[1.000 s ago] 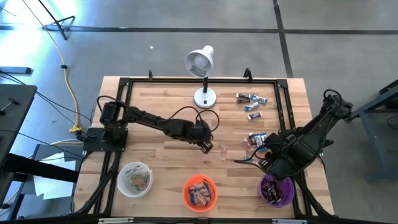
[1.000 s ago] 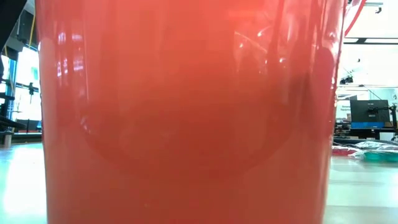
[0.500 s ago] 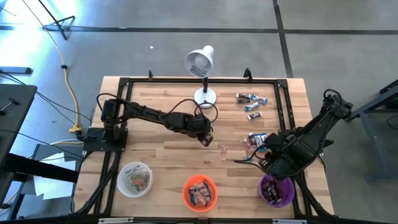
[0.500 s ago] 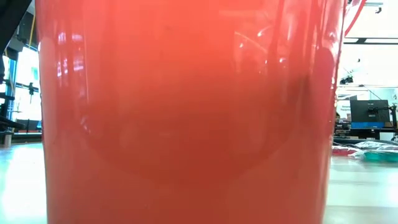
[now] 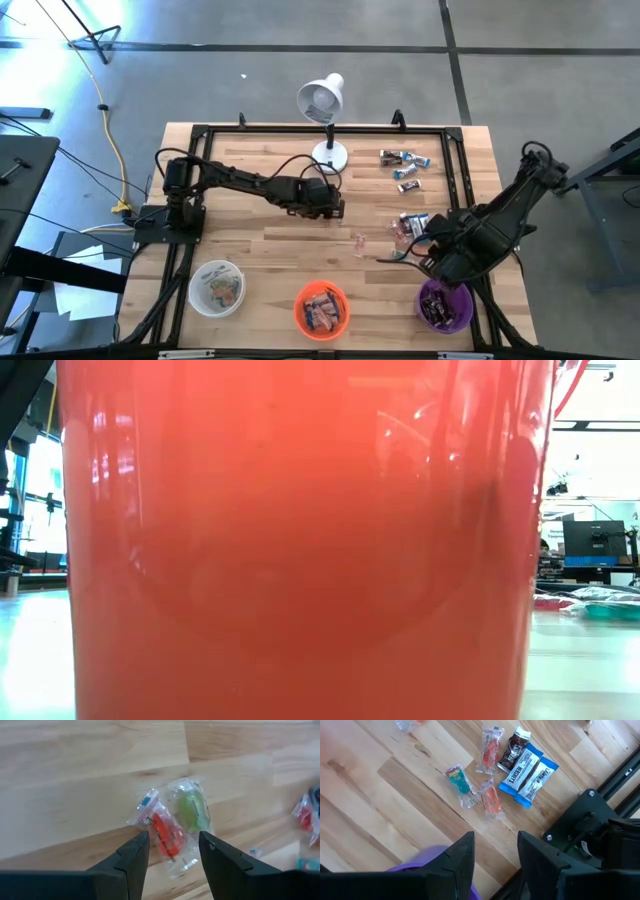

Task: Organize candy in baskets
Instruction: Put the red gummy into the white bucket

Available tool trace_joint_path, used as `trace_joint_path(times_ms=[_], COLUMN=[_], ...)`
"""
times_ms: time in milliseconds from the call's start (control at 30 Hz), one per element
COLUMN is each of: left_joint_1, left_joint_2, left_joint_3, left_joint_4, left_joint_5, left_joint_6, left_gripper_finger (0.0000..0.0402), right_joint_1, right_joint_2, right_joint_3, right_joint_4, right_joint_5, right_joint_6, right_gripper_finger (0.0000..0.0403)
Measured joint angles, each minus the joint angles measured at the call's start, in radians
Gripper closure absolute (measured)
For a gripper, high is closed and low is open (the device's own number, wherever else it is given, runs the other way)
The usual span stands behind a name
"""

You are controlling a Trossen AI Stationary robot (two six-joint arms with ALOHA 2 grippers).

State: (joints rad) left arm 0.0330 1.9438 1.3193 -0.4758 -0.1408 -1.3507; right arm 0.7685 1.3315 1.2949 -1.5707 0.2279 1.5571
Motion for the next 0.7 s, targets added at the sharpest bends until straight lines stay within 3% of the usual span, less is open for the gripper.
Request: trace_joint_path(times_ms=[467,700], left_joint_1=[-0.004,0.002], left_joint_2=[0.131,0.175], left_joint_3=[0.006,0.015], left_joint_4=[0.095,0.032], left_joint_5=[0.03,0.025], left_joint_6=[-0.137,-0.16], left_gripper_finger=[0.024,0.0247], right_joint_1=[0.0,0.0], right_joint_2=[-0.056,-0.064], right_joint_3=[0.0,0.0], right_joint_4=[-0.001,0.0], right_joint_5=[0.0,-0.032], right_joint_6=[-0.089,-0.126], right_gripper_finger=[0.0259,0.0259])
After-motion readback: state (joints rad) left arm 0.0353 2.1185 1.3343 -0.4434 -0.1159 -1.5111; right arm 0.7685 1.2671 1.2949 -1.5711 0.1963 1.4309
